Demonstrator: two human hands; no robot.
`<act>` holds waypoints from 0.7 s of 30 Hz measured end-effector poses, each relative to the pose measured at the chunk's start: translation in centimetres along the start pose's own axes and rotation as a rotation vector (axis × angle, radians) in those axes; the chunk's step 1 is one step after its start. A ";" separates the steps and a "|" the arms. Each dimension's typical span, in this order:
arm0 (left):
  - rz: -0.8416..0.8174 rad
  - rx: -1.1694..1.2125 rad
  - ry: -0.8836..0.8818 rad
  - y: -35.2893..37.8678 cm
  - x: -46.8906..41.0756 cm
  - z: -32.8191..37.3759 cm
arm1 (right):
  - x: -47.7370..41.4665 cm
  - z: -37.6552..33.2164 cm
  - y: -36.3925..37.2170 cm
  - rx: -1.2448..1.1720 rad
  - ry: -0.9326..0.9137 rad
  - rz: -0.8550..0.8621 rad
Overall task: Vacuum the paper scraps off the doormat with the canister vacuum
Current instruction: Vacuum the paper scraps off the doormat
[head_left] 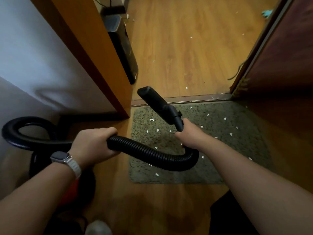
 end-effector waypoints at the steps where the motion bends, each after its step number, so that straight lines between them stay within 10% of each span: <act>1: 0.055 0.013 -0.014 -0.1 -0.4 -0.2 | 0.0 0.5 0.4 -0.021 0.029 0.006; 13: 0.257 0.146 -0.162 -1.4 -4.4 -1.8 | 5.1 2.3 -0.4 -0.732 0.193 -0.130; 21: 0.435 -0.042 -0.278 -3.1 -4.0 -6.8 | 4.4 -0.1 1.1 -0.399 0.047 -0.282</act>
Point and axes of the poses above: each hand's wrist, its own x-axis away from the middle knuckle, its own y-axis out of the palm, z = x × y, the point moved 4 cm from there along -x, towards the middle knuckle, and after that the axes turned 6 degrees about -z, right-handed, at the moved point
